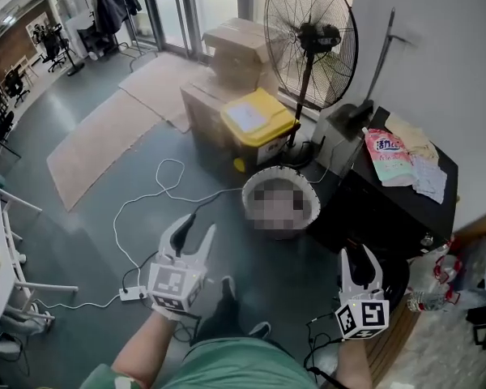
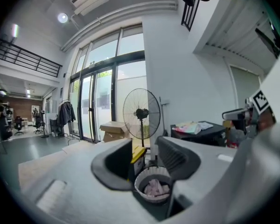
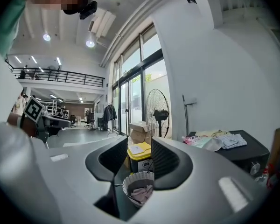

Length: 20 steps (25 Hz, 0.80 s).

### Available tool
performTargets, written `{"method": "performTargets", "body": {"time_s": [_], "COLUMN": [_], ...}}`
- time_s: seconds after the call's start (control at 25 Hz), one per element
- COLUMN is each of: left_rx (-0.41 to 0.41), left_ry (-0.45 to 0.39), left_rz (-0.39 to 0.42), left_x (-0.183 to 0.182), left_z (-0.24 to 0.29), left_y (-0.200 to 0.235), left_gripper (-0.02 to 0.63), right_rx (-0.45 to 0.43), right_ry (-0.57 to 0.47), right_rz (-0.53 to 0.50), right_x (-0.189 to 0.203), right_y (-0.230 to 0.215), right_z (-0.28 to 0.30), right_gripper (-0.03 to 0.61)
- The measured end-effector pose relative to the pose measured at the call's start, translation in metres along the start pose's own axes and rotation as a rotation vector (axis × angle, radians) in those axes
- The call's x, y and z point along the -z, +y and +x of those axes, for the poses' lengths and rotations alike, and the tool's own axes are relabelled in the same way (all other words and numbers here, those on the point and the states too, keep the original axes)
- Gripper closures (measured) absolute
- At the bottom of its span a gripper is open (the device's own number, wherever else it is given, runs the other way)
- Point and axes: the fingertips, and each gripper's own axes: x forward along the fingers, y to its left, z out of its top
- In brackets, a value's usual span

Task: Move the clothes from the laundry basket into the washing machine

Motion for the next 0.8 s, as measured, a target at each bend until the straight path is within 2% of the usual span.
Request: {"method": "performTargets", "body": {"time_s": [0.2, 0.36, 0.56, 0.8], "left_rx": [0.021, 0.043, 0.071, 0.107], "left_ry": [-0.006, 0.0, 0.023, 0.054], "left_rz": [-0.029, -0.049, -0.066, -0.056], "left_x": [0.003, 0.009, 0.02, 0.035], "left_z": [0.049, 0.095, 0.135, 0.167], "left_y": [0.05, 0.09, 0.132, 0.163], "left_gripper": [0.437, 0.437, 0.437, 0.437], "right_rx": [0.023, 0.057, 0.089, 0.106], "right_ry": [0.022, 0.035, 0.092, 0.141], "right_rz": [-0.035, -0.005, 0.017, 0.044], "right_x": [-0.011, -0.016, -0.009, 0.01], "right_y": [0.005, 0.002, 0.01, 0.016], "right_z": [0.052, 0.102, 0.155, 0.203], "right_gripper": [0.439, 0.439, 0.439, 0.439]}}
